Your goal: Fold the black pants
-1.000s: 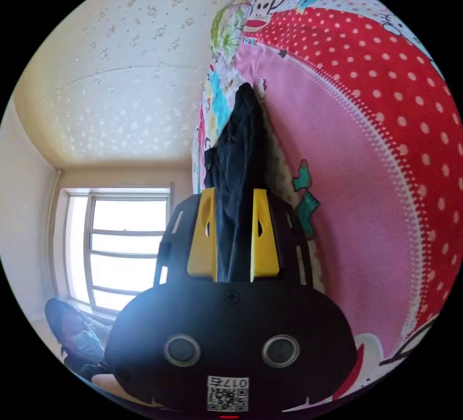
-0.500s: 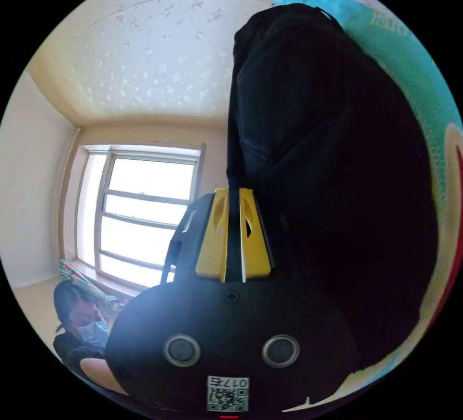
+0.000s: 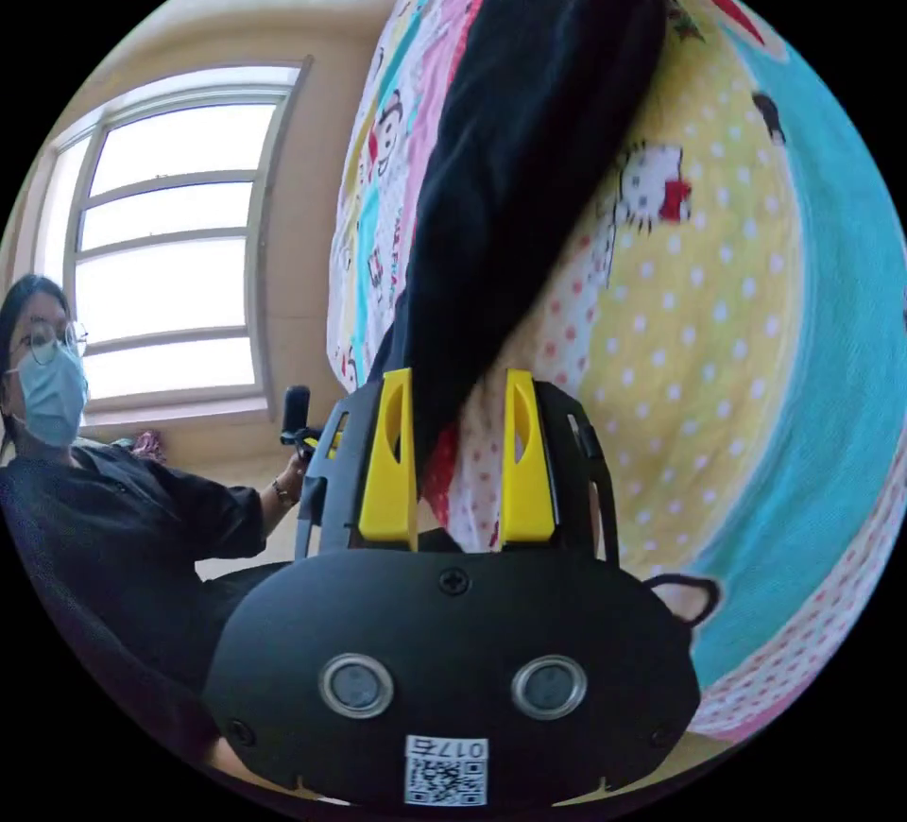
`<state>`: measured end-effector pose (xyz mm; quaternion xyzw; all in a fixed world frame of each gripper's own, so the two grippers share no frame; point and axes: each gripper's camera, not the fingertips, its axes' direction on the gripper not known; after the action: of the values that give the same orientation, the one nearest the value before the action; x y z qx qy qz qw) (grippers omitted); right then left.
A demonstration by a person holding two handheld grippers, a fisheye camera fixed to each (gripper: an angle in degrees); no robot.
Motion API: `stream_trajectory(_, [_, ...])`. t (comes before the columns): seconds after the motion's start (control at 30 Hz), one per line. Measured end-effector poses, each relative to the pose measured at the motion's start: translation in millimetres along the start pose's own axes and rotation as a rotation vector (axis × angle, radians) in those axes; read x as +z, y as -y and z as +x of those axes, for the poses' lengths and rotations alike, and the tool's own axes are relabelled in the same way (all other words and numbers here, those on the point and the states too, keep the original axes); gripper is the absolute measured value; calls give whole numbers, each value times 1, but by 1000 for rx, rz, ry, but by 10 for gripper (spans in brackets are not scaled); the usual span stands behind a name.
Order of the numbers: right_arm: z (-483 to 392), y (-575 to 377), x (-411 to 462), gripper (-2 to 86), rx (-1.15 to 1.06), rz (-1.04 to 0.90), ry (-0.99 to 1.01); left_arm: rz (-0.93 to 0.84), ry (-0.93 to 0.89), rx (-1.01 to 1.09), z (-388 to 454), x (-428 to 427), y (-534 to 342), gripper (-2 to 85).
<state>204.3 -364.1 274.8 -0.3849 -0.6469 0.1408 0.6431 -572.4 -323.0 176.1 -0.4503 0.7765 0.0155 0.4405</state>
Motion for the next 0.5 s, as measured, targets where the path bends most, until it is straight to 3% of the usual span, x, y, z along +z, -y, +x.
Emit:
stream_trajectory(0.1, [12,-35,84,143,-16,-113,145,-147,81,28,27,22,19,86])
stream_trajectory(0.17, [16,-41,108,144,8,-70,248,-198,18,62,46,26,23,65])
stream_trajectory(0.23, [6,-43,111,127,-49,-54,532,-190,-195,115,68,19,21,58])
stream_trajectory(0.3, [-9,-56,84,103,-125,5,682,-78,-582,194,96,2,8,53])
stream_trajectory(0.33, [-17,-66,67,81,-130,3,676,-63,-607,206,104,-1,5,52])
stream_trajectory(0.37, [-21,-71,61,70,-127,-9,630,-77,-537,223,120,0,-2,52])
stream_trajectory(0.43, [-26,-92,62,57,-77,-141,236,-180,-258,197,135,18,-9,53])
stream_trajectory(0.5, [-3,-103,91,54,51,-320,-61,-421,87,21,112,65,-13,54])
